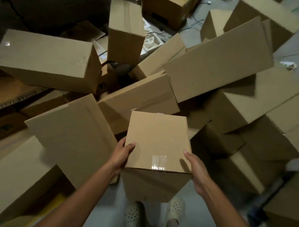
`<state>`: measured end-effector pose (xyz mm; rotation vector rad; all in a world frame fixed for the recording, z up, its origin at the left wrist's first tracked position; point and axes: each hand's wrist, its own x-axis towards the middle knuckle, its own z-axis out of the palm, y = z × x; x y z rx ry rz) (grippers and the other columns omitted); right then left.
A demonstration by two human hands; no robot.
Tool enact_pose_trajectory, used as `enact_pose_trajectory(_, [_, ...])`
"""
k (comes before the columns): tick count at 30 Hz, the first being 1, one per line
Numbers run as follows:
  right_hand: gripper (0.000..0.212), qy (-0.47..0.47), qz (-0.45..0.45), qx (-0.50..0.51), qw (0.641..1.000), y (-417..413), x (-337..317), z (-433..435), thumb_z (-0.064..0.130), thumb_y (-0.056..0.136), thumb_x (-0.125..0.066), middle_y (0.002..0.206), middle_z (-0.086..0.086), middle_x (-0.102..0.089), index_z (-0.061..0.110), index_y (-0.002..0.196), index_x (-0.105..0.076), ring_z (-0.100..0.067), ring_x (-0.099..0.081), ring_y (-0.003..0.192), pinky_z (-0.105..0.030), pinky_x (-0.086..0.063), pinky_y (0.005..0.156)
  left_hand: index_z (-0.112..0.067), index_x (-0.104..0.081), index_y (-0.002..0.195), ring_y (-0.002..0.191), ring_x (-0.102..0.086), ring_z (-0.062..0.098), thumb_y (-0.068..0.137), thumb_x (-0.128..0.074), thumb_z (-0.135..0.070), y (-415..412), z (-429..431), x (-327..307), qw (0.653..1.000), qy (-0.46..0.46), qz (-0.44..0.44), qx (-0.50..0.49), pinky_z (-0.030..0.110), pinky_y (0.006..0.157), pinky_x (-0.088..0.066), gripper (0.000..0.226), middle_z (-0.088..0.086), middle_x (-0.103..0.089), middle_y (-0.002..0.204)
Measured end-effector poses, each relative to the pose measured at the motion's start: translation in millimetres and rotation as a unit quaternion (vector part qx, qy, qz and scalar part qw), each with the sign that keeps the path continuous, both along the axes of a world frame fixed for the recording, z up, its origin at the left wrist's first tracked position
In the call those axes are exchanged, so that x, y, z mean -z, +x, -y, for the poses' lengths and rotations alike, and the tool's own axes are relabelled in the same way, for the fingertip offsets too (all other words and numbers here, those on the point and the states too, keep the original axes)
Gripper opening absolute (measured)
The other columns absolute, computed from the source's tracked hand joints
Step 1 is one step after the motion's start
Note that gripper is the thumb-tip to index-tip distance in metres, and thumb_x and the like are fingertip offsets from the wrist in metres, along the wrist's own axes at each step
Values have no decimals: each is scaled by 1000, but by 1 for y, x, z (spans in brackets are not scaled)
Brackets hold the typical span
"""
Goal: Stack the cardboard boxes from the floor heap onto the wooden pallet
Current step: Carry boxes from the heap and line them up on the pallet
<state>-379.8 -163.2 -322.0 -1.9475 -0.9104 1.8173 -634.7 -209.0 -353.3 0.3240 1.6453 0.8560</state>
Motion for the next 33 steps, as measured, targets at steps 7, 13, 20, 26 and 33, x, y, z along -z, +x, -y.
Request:
enact_pose_trajectory(7, [44,92,10,140,986,60,-123,68,45,99,-55,119,11,-63,24,137,-53,-7,-58,107,-27,-48,85,-24,-56,124,99,-66,12,105,-48,-35,57,15,-147,993,61,-14,101,27,75,-51,24,-3,-68,113])
enact_pose_trajectory(13, [26,142,17,233,962,136,-212,139,45,98,-56,103,14,-69,31,120,-62,6,-64,86,-12,-49,67,-12,-63,117,93,-72,28,99,-56,-41,116,23,-243,965,101,-6,241,38,75,-55,34,13,-74,106])
enact_pose_trajectory(20, [44,218,53,346,911,224,-284,263,44,92,-67,114,6,-70,22,130,-63,-8,-63,104,-25,-50,80,-18,-62,113,101,-69,28,94,-61,-47,237,78,-310,919,171,1,355,51,94,-53,35,10,-71,111])
enact_pose_trajectory(26, [43,271,91,406,868,278,-324,413,41,89,-71,117,4,-72,19,126,-66,-14,-65,113,-43,-48,106,-19,-55,122,110,-64,31,92,-59,-55,324,182,-353,890,182,38,416,56,100,-49,47,11,-65,118])
enact_pose_trajectory(33, [47,322,126,418,840,325,-347,565,51,87,-68,117,5,-71,26,126,-62,-12,-67,108,-41,-55,98,-8,-61,107,92,-62,32,85,-42,-81,400,256,-376,888,98,155,423,47,85,-46,78,16,-66,103])
